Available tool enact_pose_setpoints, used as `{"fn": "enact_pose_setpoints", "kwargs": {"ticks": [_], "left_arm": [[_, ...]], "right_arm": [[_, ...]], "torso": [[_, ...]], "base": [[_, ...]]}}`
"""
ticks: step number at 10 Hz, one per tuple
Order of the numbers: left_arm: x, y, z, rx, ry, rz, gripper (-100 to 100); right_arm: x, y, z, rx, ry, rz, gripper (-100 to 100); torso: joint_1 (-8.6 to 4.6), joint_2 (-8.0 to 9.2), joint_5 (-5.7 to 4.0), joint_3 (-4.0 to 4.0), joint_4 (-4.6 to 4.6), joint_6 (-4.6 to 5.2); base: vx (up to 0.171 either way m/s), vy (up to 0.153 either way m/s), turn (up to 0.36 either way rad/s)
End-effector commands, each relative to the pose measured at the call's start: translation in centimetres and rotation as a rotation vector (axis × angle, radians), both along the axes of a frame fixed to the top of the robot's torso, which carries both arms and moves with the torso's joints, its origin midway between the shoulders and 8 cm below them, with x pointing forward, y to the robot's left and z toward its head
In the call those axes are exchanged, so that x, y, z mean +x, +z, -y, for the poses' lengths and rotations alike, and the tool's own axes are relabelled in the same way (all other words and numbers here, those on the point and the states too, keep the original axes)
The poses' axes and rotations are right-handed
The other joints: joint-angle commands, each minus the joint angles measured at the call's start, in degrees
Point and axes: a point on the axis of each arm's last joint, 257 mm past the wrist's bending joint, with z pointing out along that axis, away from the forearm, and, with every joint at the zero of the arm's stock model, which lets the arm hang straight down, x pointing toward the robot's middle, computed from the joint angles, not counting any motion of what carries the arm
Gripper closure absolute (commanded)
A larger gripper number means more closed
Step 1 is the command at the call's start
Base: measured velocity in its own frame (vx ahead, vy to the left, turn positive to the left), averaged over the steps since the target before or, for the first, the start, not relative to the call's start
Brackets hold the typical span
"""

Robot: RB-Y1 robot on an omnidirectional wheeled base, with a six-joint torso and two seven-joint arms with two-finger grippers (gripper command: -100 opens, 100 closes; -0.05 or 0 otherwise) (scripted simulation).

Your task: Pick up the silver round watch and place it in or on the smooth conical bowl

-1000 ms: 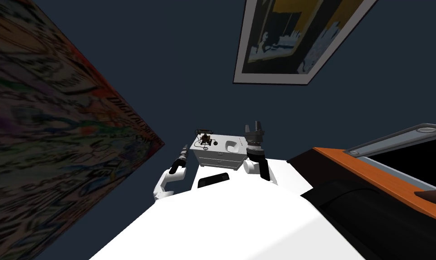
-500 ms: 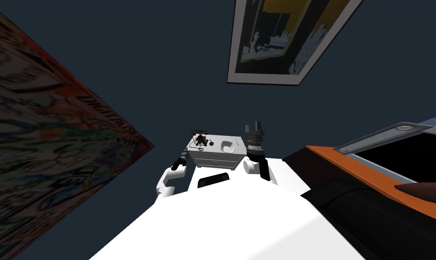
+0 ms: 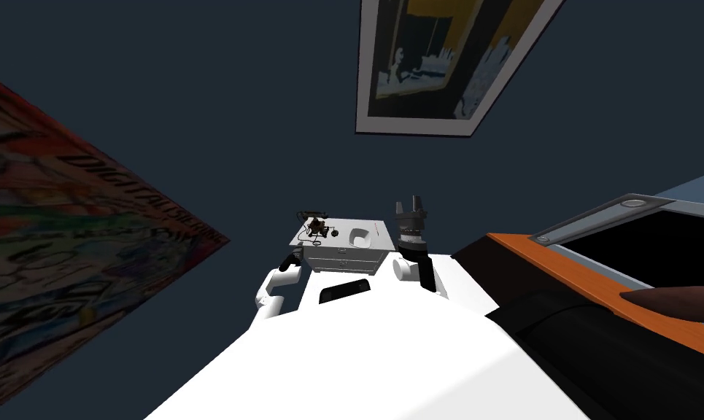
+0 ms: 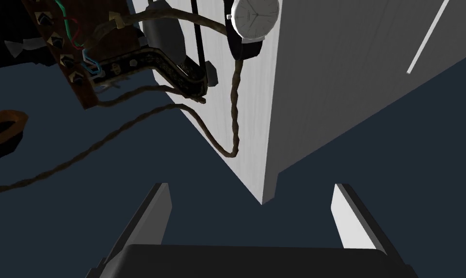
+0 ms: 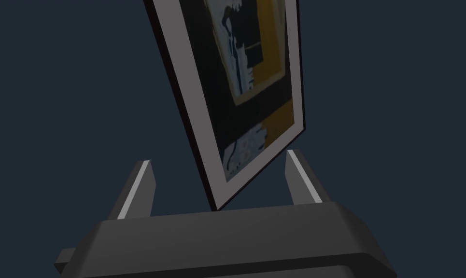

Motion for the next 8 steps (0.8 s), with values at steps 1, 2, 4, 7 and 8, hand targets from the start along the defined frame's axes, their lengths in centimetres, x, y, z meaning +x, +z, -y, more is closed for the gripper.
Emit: {"fn": "enact_pose_setpoints", "kwargs": {"ticks": [1, 2, 4, 7, 8], "left_arm": [[-0.1, -1.3, -0.7, 0.002, 0.015, -0.045, -100], [-0.2, -1.6, -0.7, 0.001, 0.016, -0.052, -100], [-0.5, -3.1, -1.6, 0.004, 0.033, -0.108, -100], [-0.7, -4.2, -2.4, 0.009, 0.048, -0.152, -100], [-0.7, -4.6, -2.7, 0.011, 0.053, -0.169, -100]], "right_arm": [[0.0, 0.0, 0.0, 0.000, 0.000, 0.000, 0], [0.0, 0.0, 0.0, 0.000, 0.000, 0.000, 0], [0.0, 0.0, 0.0, 0.000, 0.000, 0.000, 0], [0.0, 0.0, 0.0, 0.000, 0.000, 0.000, 0], [0.0, 0.0, 0.0, 0.000, 0.000, 0.000, 0]], "torso": [[0.00, 0.00, 0.00, 0.00, 0.00, 0.00], [-0.11, -0.03, -0.02, -0.02, -0.01, 0.00], [0.05, -0.02, 0.01, -0.01, -0.01, -0.01], [0.07, 0.00, 0.01, 0.00, 0.00, -0.01], [0.01, -0.04, 0.00, -0.02, -0.01, -0.01]], "base": [[0.016, -0.124, -0.089], [0.017, -0.091, -0.010], [0.016, -0.088, -0.056], [0.013, -0.081, -0.040], [0.043, -0.102, -0.066]]}}
